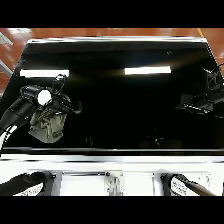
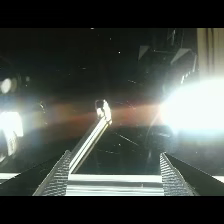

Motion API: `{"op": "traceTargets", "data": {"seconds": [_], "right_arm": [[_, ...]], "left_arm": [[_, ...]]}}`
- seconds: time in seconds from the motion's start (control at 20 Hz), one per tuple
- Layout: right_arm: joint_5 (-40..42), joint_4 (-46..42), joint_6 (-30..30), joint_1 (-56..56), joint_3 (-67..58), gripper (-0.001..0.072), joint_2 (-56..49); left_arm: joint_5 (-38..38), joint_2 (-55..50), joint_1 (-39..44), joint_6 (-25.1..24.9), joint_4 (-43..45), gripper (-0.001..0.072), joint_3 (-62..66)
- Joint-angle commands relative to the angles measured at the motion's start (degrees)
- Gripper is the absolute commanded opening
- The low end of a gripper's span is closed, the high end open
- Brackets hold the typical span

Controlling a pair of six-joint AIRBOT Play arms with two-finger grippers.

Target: Fold the shirts.

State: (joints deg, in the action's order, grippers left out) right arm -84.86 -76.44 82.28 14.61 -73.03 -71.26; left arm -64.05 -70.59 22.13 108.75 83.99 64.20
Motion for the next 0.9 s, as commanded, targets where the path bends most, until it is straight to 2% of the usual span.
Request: {"op": "traceTargets", "data": {"seconds": [0.0,0.7,0.85], "right_arm": [[0.0,0.0,0.0,0.0,0.0,0.0687,0.0],[0.0,0.0,0.1,0.0,0.0,0.0687,0.0],[6.4,0.7,0.0,0.0,0.0,0.0687,0.0]], "left_arm": [[0.0,0.0,0.0,0.0,0.0,0.0711,0.0],[0.0,0.0,0.0,0.0,0.0,0.0712,0.0],[0.0,0.0,0.0,0.0,0.0,0.0711,0.0]]}}
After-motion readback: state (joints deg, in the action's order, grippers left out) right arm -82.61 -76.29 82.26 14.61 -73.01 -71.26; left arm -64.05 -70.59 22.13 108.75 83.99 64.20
